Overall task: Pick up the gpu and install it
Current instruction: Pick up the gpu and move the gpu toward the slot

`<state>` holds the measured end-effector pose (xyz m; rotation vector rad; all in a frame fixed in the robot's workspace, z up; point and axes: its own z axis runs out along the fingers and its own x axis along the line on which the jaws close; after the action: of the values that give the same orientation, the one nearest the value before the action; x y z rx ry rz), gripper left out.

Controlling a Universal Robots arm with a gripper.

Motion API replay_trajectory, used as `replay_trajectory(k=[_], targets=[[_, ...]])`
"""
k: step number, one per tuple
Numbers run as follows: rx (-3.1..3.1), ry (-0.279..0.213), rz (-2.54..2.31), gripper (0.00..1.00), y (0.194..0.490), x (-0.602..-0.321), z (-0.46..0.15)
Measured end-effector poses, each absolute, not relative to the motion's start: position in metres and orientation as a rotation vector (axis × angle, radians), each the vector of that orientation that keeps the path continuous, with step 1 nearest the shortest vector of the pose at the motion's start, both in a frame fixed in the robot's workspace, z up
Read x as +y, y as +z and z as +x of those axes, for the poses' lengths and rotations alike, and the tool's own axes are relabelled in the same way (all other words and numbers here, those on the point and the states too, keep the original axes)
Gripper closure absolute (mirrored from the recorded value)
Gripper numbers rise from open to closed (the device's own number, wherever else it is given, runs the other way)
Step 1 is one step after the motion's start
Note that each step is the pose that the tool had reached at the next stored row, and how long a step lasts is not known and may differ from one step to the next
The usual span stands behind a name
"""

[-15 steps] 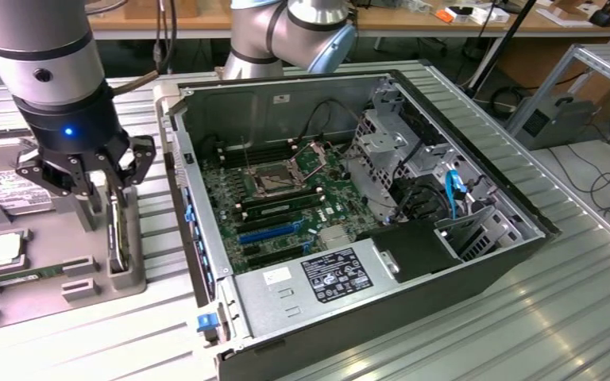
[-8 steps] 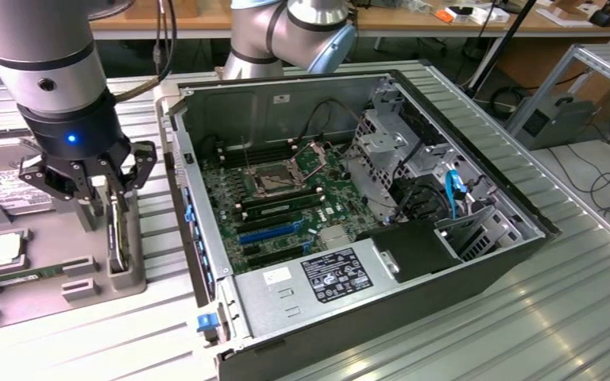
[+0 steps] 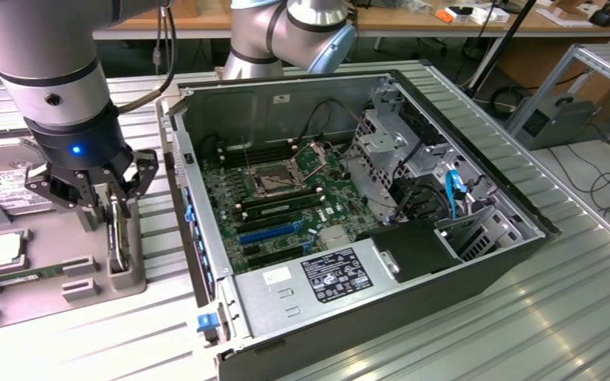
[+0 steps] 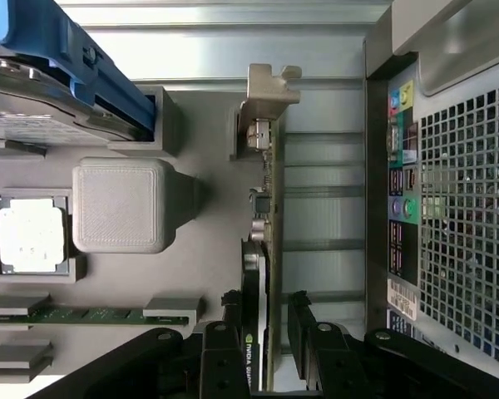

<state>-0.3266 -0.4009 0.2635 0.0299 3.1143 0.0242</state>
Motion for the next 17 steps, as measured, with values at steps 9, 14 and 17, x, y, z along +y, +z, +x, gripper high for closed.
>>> replay_trajectory(k=[9, 14, 17], targets=[[3.114, 0.024, 0.029, 0.64, 0.253, -0.401, -0.327], [3.114, 0.024, 0.029, 0.64, 0.249, -0.395, -0.327], [3.114, 0.024, 0.029, 0.64, 0.248, -0.395, -0.33]])
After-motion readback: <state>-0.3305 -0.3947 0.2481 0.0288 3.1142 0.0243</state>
